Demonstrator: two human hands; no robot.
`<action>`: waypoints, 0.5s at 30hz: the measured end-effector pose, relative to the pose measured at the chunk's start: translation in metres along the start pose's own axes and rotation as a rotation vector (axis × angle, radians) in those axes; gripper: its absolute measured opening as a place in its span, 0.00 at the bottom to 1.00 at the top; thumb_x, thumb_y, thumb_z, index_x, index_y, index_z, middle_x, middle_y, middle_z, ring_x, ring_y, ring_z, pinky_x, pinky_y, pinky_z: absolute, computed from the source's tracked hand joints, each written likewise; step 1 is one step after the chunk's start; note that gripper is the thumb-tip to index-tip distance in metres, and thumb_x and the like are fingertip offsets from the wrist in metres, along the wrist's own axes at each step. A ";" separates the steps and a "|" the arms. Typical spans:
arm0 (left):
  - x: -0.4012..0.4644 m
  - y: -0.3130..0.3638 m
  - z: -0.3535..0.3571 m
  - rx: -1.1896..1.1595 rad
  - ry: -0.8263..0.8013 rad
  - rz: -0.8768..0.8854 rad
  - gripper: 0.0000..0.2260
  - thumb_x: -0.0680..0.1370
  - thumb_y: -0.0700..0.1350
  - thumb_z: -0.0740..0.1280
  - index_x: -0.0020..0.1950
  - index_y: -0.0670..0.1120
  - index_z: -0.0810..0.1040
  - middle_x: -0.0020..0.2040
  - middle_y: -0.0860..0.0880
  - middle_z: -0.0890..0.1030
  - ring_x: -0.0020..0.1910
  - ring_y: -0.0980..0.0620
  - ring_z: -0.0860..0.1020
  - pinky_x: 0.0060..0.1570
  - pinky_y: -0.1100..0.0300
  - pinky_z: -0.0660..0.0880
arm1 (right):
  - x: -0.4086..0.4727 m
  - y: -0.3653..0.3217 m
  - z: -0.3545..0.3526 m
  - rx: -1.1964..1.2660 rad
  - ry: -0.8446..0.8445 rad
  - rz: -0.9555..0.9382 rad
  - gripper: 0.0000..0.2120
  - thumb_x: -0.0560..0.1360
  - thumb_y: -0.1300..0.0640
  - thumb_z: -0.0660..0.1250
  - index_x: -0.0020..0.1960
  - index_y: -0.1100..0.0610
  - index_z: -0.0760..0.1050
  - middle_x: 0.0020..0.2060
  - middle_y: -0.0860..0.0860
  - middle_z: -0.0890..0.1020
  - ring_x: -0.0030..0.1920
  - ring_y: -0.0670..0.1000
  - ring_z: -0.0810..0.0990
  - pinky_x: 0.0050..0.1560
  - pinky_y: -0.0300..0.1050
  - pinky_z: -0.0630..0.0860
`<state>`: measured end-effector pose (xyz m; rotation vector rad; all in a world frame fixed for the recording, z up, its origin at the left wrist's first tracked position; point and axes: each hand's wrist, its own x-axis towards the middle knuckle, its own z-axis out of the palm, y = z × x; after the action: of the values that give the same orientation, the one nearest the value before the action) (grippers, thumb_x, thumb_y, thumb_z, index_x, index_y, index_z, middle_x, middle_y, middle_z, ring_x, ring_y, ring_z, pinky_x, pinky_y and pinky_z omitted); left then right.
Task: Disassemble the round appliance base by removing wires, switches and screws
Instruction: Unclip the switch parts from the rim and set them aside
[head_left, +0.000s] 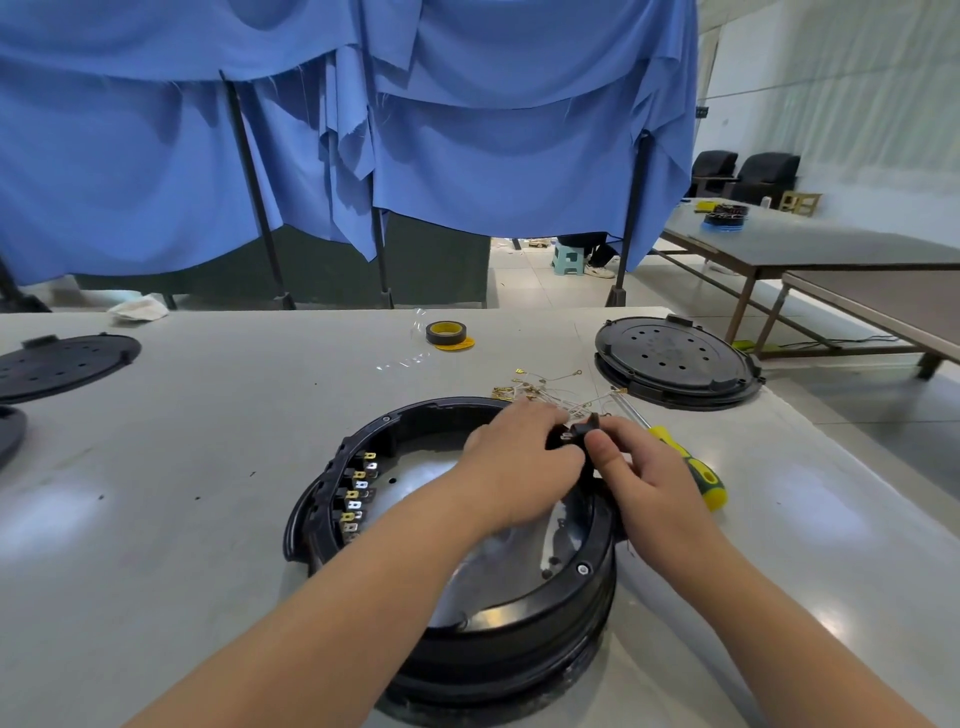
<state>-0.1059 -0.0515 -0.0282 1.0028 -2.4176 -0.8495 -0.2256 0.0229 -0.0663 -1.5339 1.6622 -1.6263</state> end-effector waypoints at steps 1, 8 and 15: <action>0.000 0.000 0.001 0.038 -0.029 0.003 0.26 0.68 0.52 0.56 0.66 0.51 0.72 0.70 0.53 0.69 0.74 0.52 0.58 0.74 0.45 0.52 | 0.001 0.000 0.000 -0.017 0.004 -0.007 0.07 0.79 0.56 0.61 0.49 0.50 0.78 0.43 0.49 0.83 0.45 0.50 0.82 0.46 0.51 0.77; -0.001 0.003 0.000 0.155 -0.125 0.001 0.31 0.66 0.59 0.55 0.69 0.55 0.67 0.72 0.57 0.64 0.76 0.56 0.51 0.72 0.39 0.44 | 0.001 -0.002 0.000 -0.108 0.006 -0.046 0.07 0.79 0.52 0.60 0.49 0.51 0.76 0.43 0.50 0.82 0.47 0.53 0.79 0.50 0.56 0.74; -0.004 0.003 0.000 0.206 -0.134 0.008 0.29 0.72 0.60 0.60 0.71 0.55 0.64 0.75 0.57 0.61 0.77 0.54 0.48 0.72 0.38 0.44 | 0.007 -0.004 -0.001 -0.092 -0.009 0.008 0.08 0.80 0.57 0.59 0.45 0.52 0.75 0.40 0.52 0.81 0.45 0.55 0.78 0.49 0.56 0.74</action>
<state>-0.1048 -0.0468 -0.0270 1.0381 -2.6642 -0.6955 -0.2271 0.0185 -0.0599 -1.5728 1.7589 -1.5563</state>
